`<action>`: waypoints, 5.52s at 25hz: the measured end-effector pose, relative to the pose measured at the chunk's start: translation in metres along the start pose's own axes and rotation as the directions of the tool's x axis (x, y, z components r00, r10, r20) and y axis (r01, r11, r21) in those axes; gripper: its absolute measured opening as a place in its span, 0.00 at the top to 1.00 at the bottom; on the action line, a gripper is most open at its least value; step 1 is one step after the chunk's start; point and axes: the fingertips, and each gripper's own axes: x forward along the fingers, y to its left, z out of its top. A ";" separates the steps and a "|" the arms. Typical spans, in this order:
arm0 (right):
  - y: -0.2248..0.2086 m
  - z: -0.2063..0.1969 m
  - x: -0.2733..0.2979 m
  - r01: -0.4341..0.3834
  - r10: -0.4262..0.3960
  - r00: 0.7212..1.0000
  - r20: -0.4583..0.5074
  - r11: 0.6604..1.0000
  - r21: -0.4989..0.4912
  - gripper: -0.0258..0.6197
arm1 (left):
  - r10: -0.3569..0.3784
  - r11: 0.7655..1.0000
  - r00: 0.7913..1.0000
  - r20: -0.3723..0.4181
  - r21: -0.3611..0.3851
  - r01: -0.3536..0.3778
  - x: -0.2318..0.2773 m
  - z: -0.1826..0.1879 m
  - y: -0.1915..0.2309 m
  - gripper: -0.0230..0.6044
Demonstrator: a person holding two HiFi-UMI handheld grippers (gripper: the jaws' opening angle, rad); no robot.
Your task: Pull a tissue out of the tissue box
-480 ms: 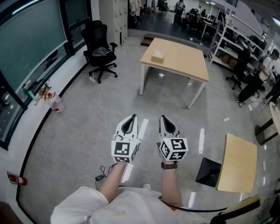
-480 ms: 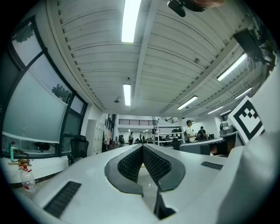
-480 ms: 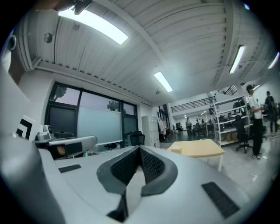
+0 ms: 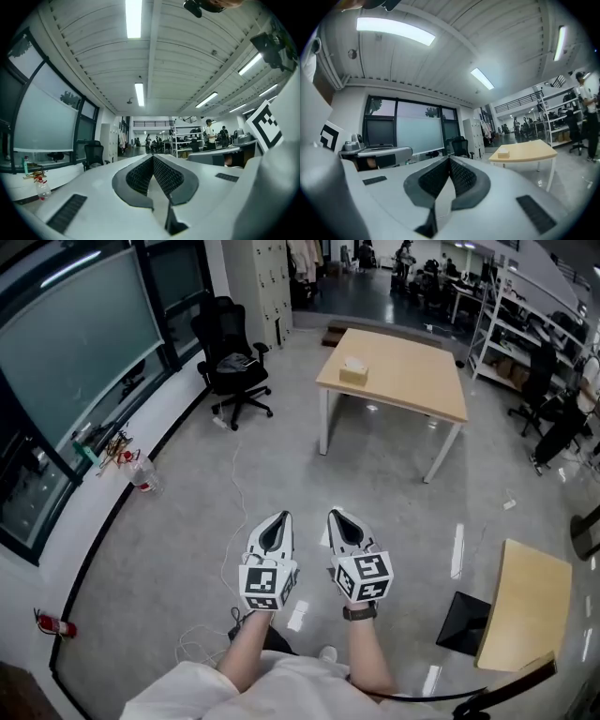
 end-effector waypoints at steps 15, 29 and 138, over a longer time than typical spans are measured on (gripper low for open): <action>-0.018 0.023 0.202 0.030 -0.030 1.000 0.004 0.997 -0.066 0.97 | -0.064 0.998 0.987 0.147 -0.011 0.066 0.133 0.018 0.146 0.96; -0.048 0.009 0.330 0.068 -0.071 0.997 -0.038 0.996 -0.055 0.97 | -0.144 0.983 0.989 0.045 -0.110 0.148 0.237 -0.033 0.235 0.96; -0.856 -0.170 0.946 0.288 -0.279 0.686 -0.672 0.952 -0.102 0.74 | -0.534 0.839 0.699 -0.477 -0.192 0.510 1.263 -0.271 0.227 0.96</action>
